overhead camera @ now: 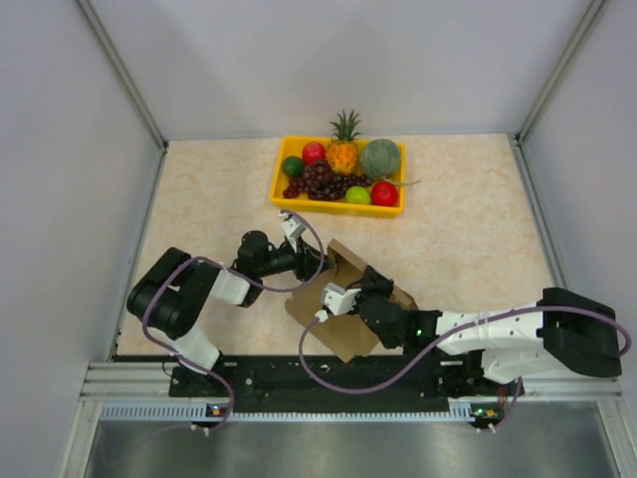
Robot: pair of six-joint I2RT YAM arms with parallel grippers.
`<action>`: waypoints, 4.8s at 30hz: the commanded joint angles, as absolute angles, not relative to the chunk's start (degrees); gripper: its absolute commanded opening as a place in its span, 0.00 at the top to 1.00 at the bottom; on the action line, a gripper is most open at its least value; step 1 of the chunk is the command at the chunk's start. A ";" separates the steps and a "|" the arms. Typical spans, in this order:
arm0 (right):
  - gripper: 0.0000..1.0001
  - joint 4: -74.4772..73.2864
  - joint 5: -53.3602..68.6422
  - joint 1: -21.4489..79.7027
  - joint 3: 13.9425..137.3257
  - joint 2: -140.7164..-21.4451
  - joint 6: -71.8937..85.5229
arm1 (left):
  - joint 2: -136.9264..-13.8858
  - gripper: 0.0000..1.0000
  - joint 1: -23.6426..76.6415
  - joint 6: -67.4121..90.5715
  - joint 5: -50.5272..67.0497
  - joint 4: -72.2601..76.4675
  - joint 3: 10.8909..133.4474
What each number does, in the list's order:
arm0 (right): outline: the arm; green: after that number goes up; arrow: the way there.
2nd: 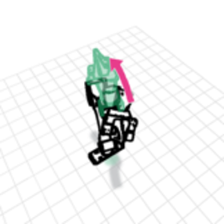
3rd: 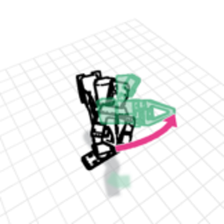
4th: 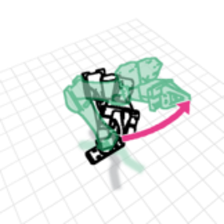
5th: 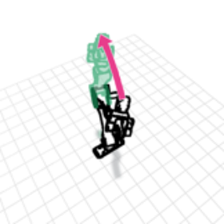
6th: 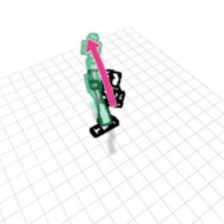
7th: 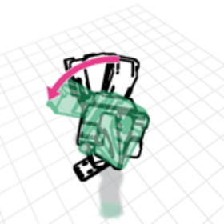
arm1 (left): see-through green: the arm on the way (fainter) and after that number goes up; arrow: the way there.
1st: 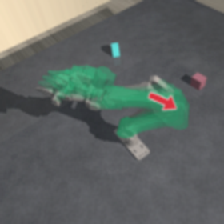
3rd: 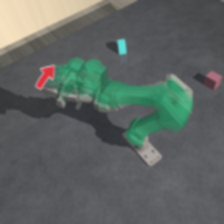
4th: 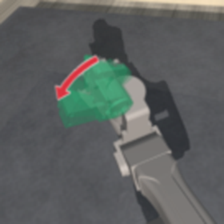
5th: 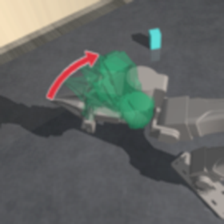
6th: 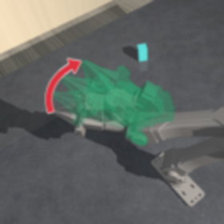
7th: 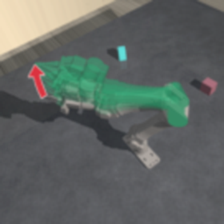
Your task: Fold the paper box
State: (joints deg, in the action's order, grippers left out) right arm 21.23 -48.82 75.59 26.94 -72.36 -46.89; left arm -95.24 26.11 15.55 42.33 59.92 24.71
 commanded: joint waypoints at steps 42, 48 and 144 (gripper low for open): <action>1.00 2.90 -36.30 76.82 28.39 -74.62 -30.41 | -103.63 0.67 31.46 17.33 30.95 95.63 23.47; 1.00 3.16 -34.98 76.82 28.04 -73.22 -29.62 | -102.74 0.76 33.22 15.03 26.29 95.62 24.17; 1.00 28.39 23.29 32.43 36.74 -84.12 55.54 | -104.59 0.81 40.51 3.25 13.37 82.78 27.95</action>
